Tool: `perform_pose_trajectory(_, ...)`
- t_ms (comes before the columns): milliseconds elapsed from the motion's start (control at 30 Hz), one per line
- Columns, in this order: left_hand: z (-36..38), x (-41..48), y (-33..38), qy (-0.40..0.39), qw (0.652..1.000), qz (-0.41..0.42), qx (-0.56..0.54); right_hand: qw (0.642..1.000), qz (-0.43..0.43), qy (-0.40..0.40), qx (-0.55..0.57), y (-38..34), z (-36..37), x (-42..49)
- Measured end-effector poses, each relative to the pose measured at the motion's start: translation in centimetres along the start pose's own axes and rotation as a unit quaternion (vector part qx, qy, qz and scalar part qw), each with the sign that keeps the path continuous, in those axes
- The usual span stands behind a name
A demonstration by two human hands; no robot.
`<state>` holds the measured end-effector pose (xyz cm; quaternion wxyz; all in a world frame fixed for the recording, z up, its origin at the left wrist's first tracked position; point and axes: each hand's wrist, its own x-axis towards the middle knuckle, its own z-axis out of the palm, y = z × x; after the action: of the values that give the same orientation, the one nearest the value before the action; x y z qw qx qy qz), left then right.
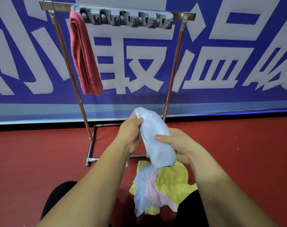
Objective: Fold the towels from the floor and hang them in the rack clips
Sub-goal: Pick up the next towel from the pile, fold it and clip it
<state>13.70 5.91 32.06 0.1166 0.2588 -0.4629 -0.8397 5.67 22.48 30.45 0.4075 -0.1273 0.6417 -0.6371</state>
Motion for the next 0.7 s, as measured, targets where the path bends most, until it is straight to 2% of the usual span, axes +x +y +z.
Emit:
perform_pose_trajectory(100,0.0,0.0,1.4,0.006,0.999,0.038,-0.009,0.989,0.046,-0.032,-0.136,1.5,0.2,0.2)
perform_pose_trajectory(200,0.0,-0.5,2.9,-0.011,0.998,0.06,0.013,0.98,0.12,-0.081,-0.134,1.5,-0.7,0.0)
perform_pose_trajectory(300,-0.1,-0.8,4.6,-0.045,0.997,0.068,-0.002,0.941,0.205,-0.191,-0.191,0.0,-2.4,-0.1)
perform_pose_trajectory(333,-0.1,-0.9,5.3,-0.058,0.996,0.071,-0.003,0.934,0.212,-0.187,-0.219,-0.9,-2.8,-0.1)
perform_pose_trajectory(400,0.0,-1.1,6.7,-0.082,0.993,0.081,0.007,0.959,0.165,-0.105,-0.204,-3.4,-3.0,0.3)
perform_pose_trajectory(467,0.3,-1.3,8.0,-0.105,0.99,0.088,0.024,0.994,0.083,-0.028,-0.071,-6.8,-2.5,1.0)
perform_pose_trajectory(533,0.8,-1.7,8.9,-0.127,0.987,0.089,0.046,0.999,0.03,-0.006,0.02,-10.6,-1.1,1.4)
perform_pose_trajectory(700,1.9,-3.1,10.3,-0.166,0.976,0.085,0.113,0.999,0.001,0.04,0.011,-16.0,2.6,1.4)
